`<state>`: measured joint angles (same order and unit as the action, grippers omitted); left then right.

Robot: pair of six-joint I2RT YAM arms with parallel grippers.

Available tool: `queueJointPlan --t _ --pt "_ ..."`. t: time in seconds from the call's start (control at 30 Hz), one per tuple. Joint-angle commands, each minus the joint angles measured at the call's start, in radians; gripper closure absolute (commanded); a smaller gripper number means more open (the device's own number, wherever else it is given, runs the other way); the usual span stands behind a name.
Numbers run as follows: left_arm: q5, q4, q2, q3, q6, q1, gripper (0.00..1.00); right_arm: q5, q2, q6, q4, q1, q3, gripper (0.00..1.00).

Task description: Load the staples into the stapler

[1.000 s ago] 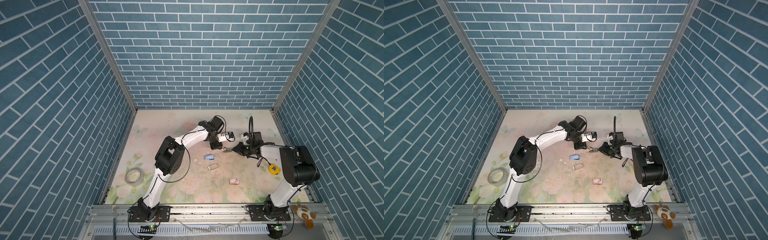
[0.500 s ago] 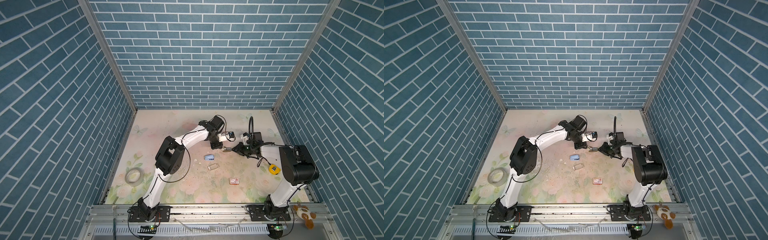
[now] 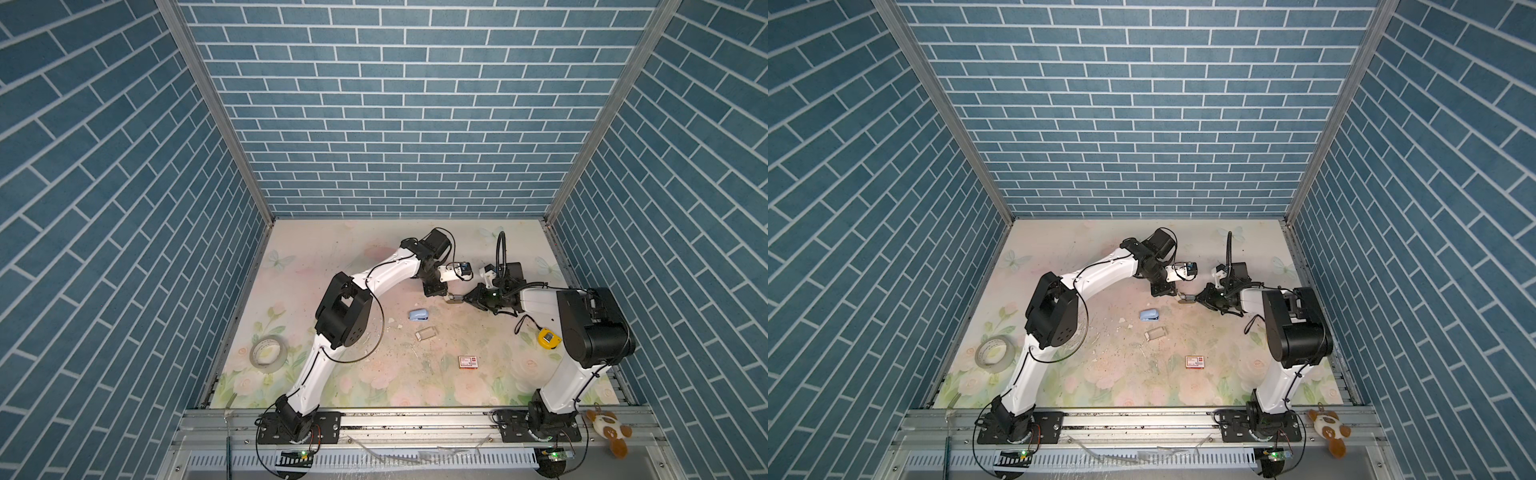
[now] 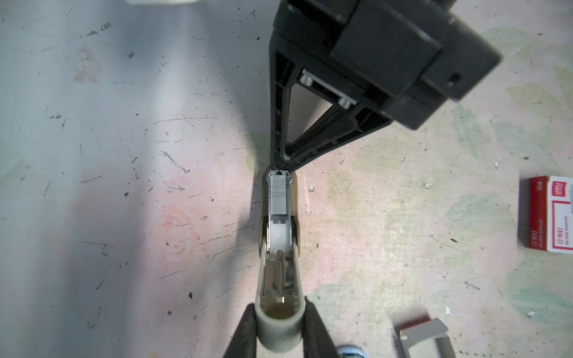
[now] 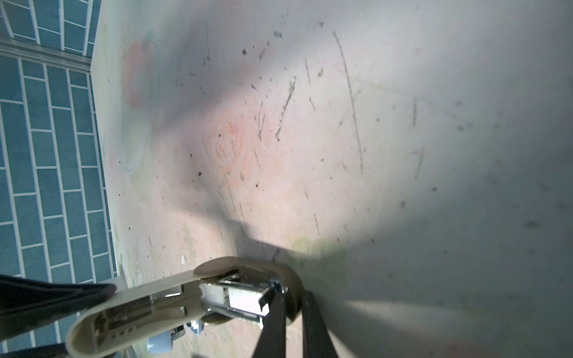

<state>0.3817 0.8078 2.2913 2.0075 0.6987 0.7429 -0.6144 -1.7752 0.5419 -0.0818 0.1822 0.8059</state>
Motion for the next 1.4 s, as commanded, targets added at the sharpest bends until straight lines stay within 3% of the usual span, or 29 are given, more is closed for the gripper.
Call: queueJointPlan --t 0.0,0.5,1.37 --pt "0.011 0.027 0.027 0.029 0.016 0.011 0.87 -0.017 -0.022 -0.040 0.038 0.002 0.012 0.88" --pt "-0.020 0.098 0.151 0.205 0.034 0.045 0.89 -0.017 -0.013 -0.047 0.046 0.007 -0.004 0.89" --pt "-0.063 0.135 0.257 0.310 0.055 0.059 0.93 0.071 0.059 0.044 -0.044 -0.027 -0.054 0.88"
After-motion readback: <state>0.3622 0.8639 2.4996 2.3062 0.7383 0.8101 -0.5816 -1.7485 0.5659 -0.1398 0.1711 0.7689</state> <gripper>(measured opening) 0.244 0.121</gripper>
